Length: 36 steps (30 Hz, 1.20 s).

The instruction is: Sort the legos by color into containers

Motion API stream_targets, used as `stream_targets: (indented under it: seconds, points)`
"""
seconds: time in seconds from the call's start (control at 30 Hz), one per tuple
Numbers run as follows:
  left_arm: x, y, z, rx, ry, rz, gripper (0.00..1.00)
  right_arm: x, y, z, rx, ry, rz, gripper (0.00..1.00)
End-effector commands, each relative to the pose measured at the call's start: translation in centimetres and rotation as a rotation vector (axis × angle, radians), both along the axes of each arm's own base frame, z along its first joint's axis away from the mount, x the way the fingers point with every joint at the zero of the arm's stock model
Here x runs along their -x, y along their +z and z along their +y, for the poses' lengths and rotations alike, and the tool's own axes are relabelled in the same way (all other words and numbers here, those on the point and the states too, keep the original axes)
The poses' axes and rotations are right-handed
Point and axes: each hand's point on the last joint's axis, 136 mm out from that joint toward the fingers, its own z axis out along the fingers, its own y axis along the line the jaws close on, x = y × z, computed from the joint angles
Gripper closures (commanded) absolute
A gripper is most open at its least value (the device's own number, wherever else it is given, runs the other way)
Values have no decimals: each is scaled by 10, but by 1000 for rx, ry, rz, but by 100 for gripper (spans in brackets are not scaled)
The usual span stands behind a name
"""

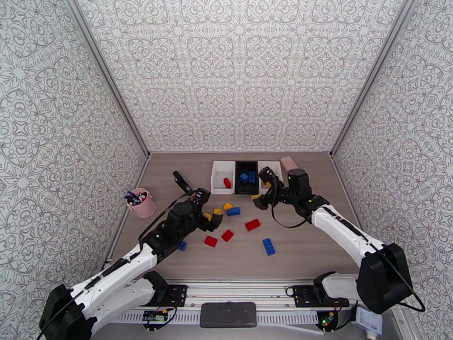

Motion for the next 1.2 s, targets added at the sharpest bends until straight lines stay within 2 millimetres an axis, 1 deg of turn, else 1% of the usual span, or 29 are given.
stream_targets:
  seconds: [0.0, 0.07, 0.17, 0.3, 0.43, 0.53, 0.67, 0.83, 0.9, 1.0, 1.07, 1.17]
  points:
    - [-9, -25, 33, 25, 228, 190, 1, 10, 3, 16, 24, 93, -3, 8]
    - [-14, -40, 44, 11, 299, 279, 0, 12, 1, 22, 34, 117, 0, 8]
    - [-28, -54, 60, 3, 405, 362, 0, 14, -2, 28, 44, 135, 4, 8]
    - [-54, -67, 64, -82, 392, 414, 0, 15, -6, 33, 54, 152, 12, 8]
    - [-82, -84, 73, -168, 383, 496, 0, 15, -7, 31, 71, 146, 7, 7]
    - [-98, -97, 78, -157, 393, 548, 0, 16, -3, 31, 68, 146, -2, 7]
    - [-116, -111, 77, -164, 392, 579, 0, 19, 3, 32, 55, 160, -13, 7]
    - [-123, -133, 75, -165, 372, 650, 0, 24, 11, 36, 28, 189, -23, 6]
    - [-123, -140, 77, -149, 372, 675, 1, 23, 15, 36, 19, 185, -28, 6]
    - [-121, -147, 74, -139, 339, 705, 2, 23, 20, 36, 7, 178, -42, 6]
    - [-121, -150, 72, -127, 329, 721, 4, 22, 20, 35, 1, 171, -49, 6]
    - [-122, -151, 71, -111, 329, 731, 11, 22, 19, 35, 1, 168, -48, 6]
